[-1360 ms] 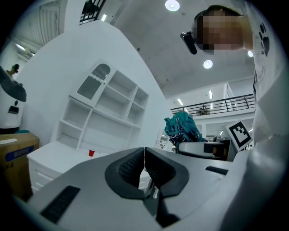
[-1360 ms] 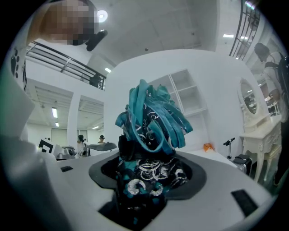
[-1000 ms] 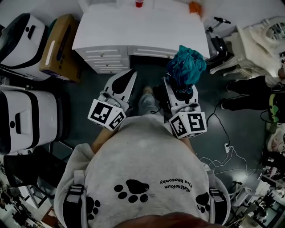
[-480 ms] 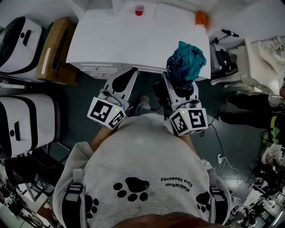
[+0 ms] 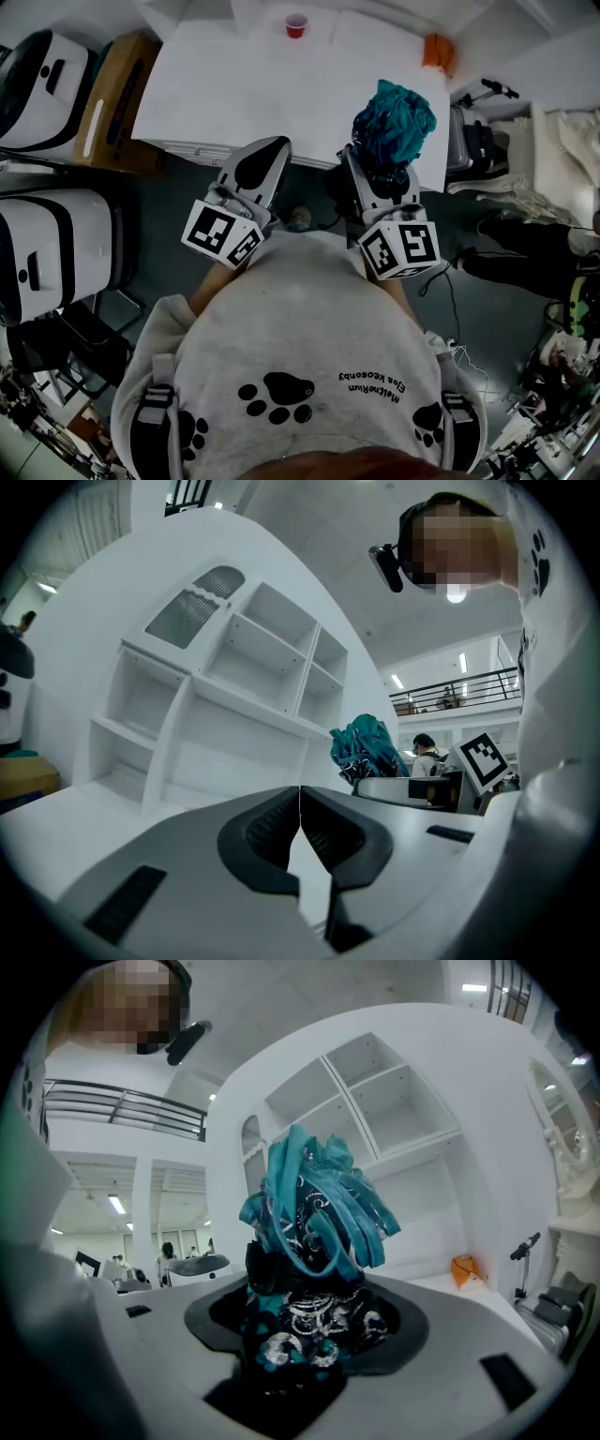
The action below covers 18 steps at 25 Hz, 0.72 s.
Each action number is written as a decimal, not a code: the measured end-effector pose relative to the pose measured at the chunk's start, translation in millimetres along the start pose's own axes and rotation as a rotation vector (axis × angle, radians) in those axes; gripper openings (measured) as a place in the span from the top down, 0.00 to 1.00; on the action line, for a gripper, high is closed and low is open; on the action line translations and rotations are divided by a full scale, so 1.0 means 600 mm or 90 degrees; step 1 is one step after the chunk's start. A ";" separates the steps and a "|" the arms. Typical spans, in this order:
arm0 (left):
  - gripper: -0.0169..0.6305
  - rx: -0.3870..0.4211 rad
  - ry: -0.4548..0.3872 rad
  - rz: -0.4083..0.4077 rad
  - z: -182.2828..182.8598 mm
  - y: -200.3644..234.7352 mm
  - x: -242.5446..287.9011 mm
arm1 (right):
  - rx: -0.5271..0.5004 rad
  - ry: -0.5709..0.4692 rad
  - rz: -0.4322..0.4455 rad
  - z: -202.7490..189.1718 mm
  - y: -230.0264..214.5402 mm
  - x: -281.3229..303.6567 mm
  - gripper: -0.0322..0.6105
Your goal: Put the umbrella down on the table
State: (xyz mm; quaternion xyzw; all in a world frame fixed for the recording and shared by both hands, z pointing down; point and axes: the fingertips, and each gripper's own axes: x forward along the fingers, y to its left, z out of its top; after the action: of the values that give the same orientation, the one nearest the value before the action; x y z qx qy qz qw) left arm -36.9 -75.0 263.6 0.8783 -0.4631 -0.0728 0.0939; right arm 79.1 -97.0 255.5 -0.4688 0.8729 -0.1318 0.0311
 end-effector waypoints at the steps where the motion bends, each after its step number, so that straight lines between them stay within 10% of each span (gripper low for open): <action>1: 0.95 -0.001 0.003 0.006 -0.001 0.001 -0.003 | 0.003 0.002 0.003 -0.001 0.000 0.000 0.52; 18: 0.95 -0.018 0.058 0.021 -0.036 0.066 0.098 | 0.049 0.066 -0.006 -0.043 -0.075 0.087 0.52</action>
State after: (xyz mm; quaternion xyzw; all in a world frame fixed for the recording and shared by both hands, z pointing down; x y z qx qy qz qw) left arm -30.9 -143.4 291.2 0.8717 -0.4714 -0.0380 0.1281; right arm 81.5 -158.7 295.4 -0.4637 0.8654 -0.1897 0.0035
